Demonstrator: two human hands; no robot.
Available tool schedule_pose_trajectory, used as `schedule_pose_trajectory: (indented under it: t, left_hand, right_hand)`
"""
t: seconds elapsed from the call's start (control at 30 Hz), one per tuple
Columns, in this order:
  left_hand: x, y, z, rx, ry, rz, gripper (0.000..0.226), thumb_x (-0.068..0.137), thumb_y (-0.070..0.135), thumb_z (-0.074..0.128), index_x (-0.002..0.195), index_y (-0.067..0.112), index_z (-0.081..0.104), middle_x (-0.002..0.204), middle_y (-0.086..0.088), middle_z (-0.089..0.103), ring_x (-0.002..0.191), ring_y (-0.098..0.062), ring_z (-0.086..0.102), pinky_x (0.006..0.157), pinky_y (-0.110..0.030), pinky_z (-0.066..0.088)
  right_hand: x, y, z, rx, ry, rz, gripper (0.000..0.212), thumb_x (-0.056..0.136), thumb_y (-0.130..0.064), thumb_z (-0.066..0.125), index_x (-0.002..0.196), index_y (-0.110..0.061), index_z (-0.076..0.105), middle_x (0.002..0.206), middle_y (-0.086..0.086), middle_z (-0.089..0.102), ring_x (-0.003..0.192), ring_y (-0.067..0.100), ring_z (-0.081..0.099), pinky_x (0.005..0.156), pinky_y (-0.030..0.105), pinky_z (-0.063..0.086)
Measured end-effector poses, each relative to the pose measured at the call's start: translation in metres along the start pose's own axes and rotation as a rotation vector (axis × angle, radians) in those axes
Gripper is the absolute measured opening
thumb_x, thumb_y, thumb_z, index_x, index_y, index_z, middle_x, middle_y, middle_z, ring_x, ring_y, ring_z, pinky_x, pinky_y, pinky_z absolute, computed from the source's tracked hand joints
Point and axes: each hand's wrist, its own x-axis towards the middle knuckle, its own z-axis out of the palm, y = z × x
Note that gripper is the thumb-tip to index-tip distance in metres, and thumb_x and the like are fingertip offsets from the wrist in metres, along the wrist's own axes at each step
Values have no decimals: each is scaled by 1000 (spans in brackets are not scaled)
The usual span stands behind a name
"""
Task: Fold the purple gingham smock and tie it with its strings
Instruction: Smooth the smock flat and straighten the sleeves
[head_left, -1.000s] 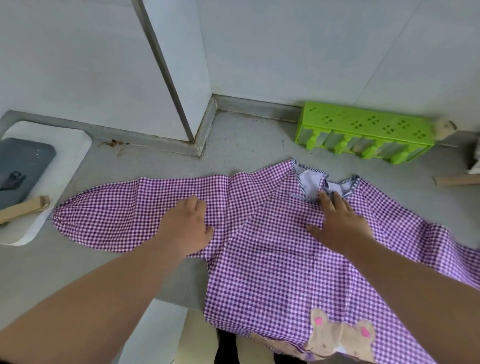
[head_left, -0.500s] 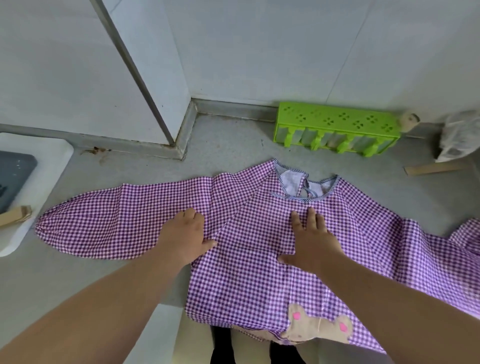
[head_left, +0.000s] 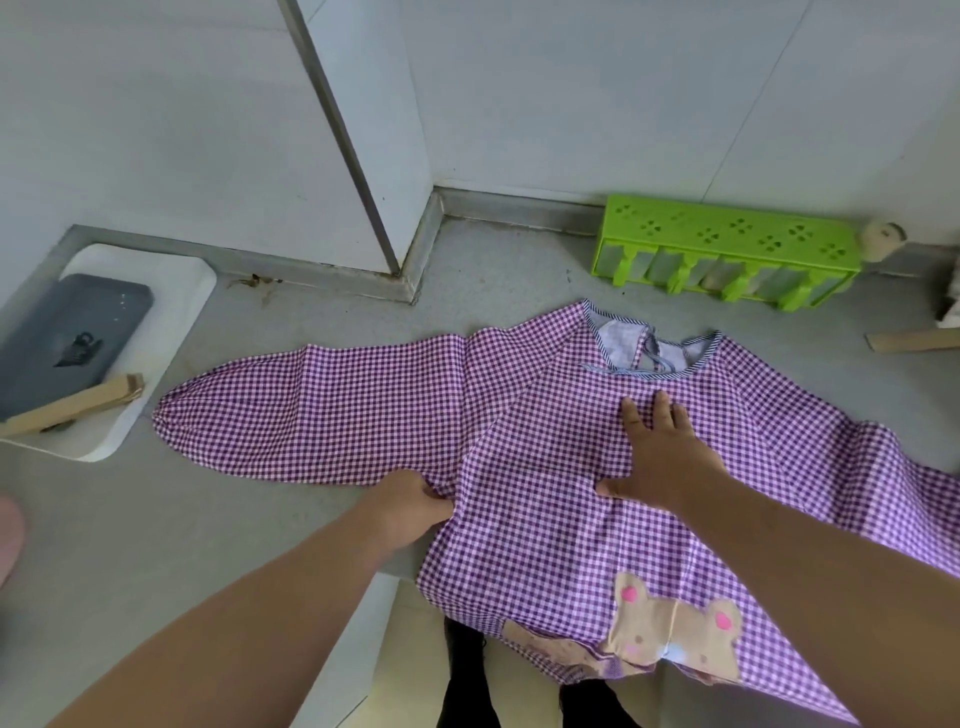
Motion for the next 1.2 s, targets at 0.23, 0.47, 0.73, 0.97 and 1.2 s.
schedule_pose_trajectory:
  t: [0.23, 0.47, 0.73, 0.97, 1.2]
  left_hand:
    - [-9, 8, 11, -179, -8, 3, 14, 94, 30, 65, 100, 18, 67, 103, 2, 69, 93, -15, 63, 69, -26, 40]
    - [-14, 2, -2, -340, -71, -20, 34, 111, 32, 36, 142, 23, 44, 118, 14, 54, 97, -7, 52, 90, -32, 39]
    - [-25, -27, -17, -372, -370, 43, 36, 91, 33, 75, 126, 30, 67, 124, 3, 74, 117, -24, 68, 105, -44, 56]
    - [-28, -24, -15, -193, -394, 87, 23, 97, 23, 65, 120, 23, 61, 119, -7, 69, 97, -15, 61, 83, -26, 49]
    - [-30, -24, -11, 240, -594, 111, 43, 99, 22, 68, 140, 30, 57, 135, 10, 58, 117, -9, 50, 100, -27, 38]
  right_hand:
    - [-1, -1, -1, 31, 0, 6, 139, 69, -84, 69, 161, -32, -22, 169, 12, -27, 157, 37, -16, 121, 63, 28]
    - [0, 1, 1, 36, -2, 10, 139, 68, -85, 68, 160, -33, -23, 169, 11, -27, 157, 36, -16, 122, 62, 25]
    - [3, 1, 1, 31, -3, 17, 139, 68, -86, 67, 160, -34, -23, 169, 11, -27, 158, 36, -15, 123, 62, 24]
    - [3, 2, -1, 48, 2, 22, 139, 67, -85, 69, 161, -34, -22, 169, 10, -26, 158, 35, -15, 122, 62, 22]
    - [5, 1, -2, 54, 4, 30, 139, 67, -85, 69, 161, -35, -21, 169, 10, -27, 158, 36, -15, 123, 62, 21]
